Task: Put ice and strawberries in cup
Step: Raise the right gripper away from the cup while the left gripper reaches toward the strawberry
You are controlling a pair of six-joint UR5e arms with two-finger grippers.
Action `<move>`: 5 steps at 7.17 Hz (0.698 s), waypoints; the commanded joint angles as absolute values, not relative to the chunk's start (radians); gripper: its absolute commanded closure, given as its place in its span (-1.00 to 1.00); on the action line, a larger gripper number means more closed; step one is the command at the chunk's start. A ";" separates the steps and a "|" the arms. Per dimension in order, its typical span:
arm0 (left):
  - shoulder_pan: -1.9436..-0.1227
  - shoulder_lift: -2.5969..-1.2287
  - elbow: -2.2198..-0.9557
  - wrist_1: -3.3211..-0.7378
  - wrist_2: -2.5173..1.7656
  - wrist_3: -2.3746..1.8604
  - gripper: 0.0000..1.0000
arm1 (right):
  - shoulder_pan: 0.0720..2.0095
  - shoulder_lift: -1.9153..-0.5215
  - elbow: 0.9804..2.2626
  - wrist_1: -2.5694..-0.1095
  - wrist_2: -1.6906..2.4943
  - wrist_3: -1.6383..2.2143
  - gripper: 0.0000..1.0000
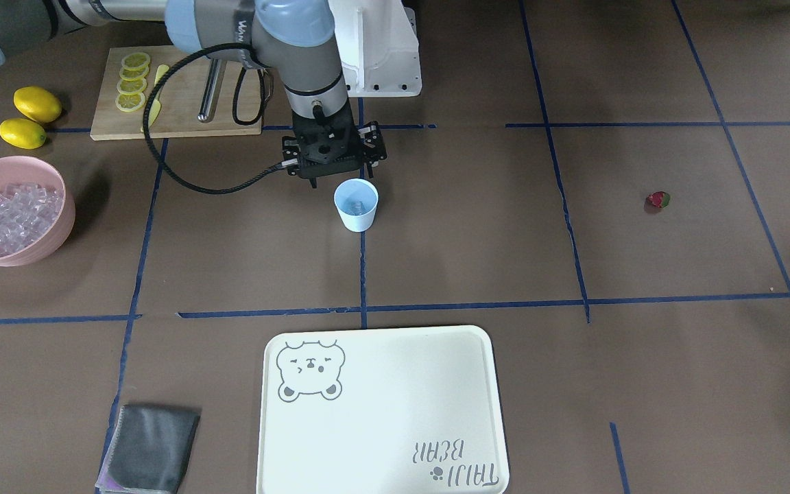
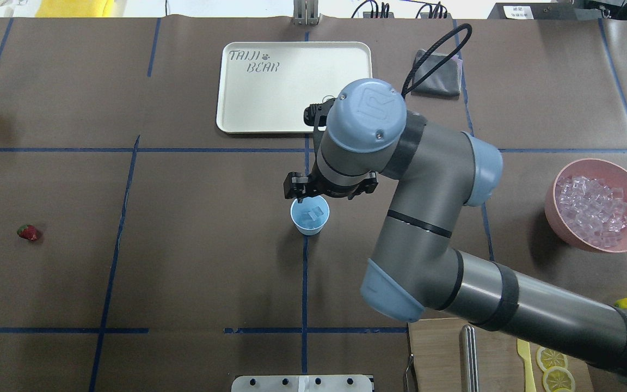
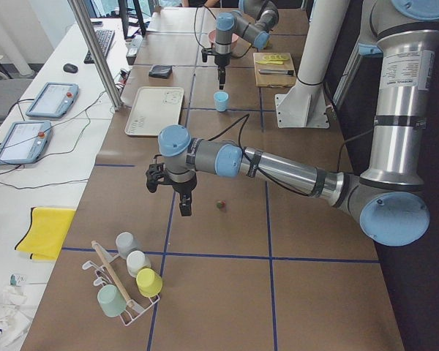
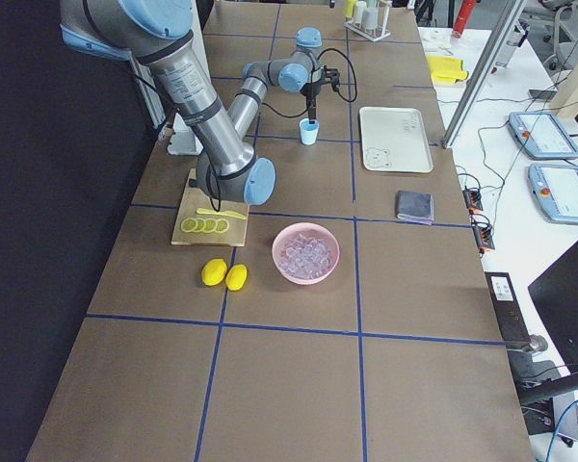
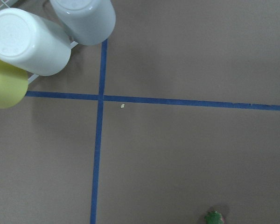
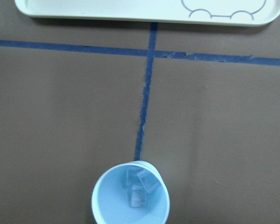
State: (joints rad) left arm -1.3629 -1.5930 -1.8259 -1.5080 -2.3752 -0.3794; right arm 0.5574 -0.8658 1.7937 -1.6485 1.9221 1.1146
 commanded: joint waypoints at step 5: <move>-1.036 -1.437 -1.838 -1.963 -2.134 -0.909 -1.00 | 0.779 -1.084 1.917 -1.643 2.054 0.826 -0.98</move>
State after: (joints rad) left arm -1.1156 -1.4575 -1.8387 -1.9001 -2.2066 -0.8127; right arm 0.7392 -1.0567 1.9164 -1.6459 2.0303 0.8824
